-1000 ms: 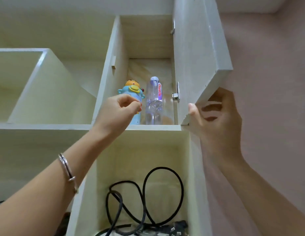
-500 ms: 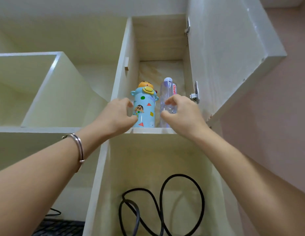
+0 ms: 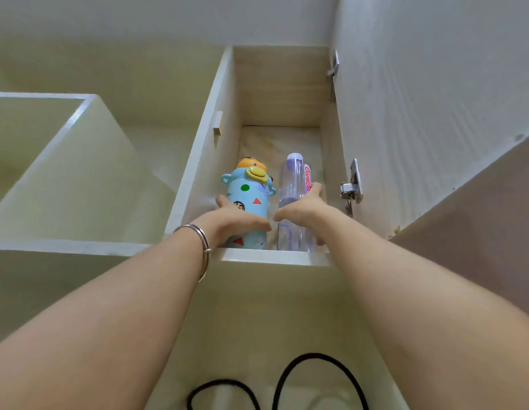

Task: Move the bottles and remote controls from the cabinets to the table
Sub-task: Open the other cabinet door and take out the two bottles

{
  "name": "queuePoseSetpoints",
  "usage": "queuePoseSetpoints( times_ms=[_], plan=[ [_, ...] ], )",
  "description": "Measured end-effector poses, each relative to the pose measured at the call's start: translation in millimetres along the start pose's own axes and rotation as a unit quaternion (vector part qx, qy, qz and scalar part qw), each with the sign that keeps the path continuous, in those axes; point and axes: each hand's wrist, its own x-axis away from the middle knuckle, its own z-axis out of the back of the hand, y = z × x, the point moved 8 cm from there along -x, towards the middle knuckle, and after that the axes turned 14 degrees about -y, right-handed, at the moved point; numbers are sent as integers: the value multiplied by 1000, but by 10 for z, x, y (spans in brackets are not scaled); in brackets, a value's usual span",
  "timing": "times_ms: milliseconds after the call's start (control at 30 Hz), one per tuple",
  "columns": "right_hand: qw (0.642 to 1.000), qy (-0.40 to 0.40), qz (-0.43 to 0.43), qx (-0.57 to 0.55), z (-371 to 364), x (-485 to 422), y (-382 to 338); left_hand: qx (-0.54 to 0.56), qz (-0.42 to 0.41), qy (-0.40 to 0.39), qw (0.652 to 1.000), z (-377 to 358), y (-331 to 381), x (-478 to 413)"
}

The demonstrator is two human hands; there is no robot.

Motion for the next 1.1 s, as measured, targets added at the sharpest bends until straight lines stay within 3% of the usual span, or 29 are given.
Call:
queuePoseSetpoints(
  times_ms=[133,267,333,433,500,700,867,1100],
  plan=[
    [998,-28,-8,-55,-7,-49,128,28,-4,11,1000,63,-56,-67],
    [995,-5,-1,-95,24,-54,120,56,-39,36,997,104,6,16],
    [992,17,8,-124,43,-36,122,58,-71,72,993,172,81,72],
    [986,52,31,-156,105,-4,139,-24,-124,157,979,274,280,245],
    [980,70,61,-175,124,27,115,-48,-167,202,964,323,397,389],
    [948,132,193,-216,162,325,-199,38,-251,210,944,509,541,823],
    [920,94,252,-285,147,770,-568,57,-263,233,935,777,514,1418],
    [893,-49,262,-363,-383,1854,-360,-58,-206,273,938,1156,39,2718]
  ],
)
